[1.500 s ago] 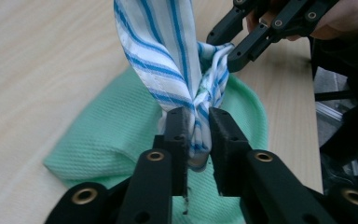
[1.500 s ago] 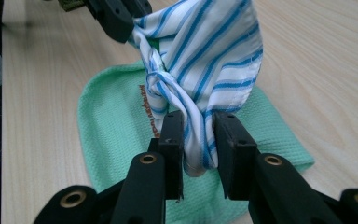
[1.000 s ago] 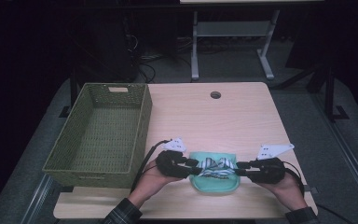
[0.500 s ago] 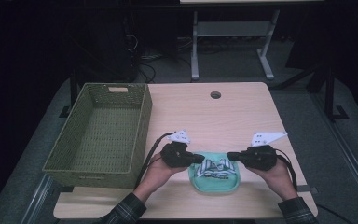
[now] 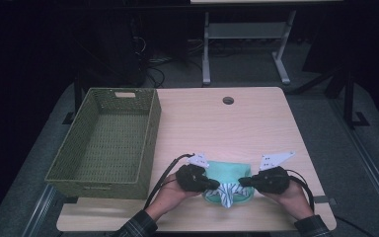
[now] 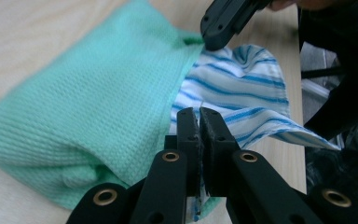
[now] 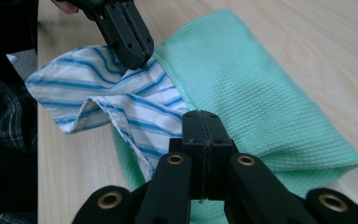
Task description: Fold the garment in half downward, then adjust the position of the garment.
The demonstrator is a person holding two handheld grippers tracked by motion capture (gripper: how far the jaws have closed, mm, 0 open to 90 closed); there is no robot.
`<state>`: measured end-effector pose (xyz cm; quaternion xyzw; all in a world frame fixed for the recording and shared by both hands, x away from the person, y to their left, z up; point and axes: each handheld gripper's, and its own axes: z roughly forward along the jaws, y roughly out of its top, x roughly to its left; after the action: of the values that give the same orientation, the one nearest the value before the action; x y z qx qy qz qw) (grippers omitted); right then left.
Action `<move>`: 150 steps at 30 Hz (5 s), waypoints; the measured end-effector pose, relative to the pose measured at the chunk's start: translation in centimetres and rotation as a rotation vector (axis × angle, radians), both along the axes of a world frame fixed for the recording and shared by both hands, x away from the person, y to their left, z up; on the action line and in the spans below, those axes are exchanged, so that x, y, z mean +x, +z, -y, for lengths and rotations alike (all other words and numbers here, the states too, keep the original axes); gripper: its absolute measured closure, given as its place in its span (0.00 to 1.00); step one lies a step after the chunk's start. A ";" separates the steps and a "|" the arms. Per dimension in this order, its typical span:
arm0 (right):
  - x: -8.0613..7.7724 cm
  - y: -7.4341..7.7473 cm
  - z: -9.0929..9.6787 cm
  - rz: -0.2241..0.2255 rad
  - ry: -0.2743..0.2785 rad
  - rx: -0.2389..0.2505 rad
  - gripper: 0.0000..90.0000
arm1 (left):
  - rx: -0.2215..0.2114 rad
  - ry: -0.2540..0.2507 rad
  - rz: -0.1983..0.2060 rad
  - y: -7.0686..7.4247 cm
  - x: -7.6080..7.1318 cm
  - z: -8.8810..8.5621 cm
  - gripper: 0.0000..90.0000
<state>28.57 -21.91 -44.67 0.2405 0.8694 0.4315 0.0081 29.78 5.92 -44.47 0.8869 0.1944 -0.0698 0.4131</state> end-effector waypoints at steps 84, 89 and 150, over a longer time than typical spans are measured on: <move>-1.0 -3.6 6.9 0.075 -0.553 -0.167 0.11 | 0.169 0.260 0.095 -2.2 4.0 -1.2 0.15; -1.0 -3.6 6.9 0.077 -0.552 -0.167 0.11 | 0.190 0.276 0.118 -2.2 4.5 -1.3 0.15; -1.0 -3.6 6.9 0.077 -0.550 -0.166 0.11 | 0.203 0.126 0.080 -1.3 7.6 0.6 0.92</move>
<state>27.60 -28.84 -48.28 0.4491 0.8031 0.3492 0.1773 37.35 5.32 -45.81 0.9123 0.2391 0.0116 0.3322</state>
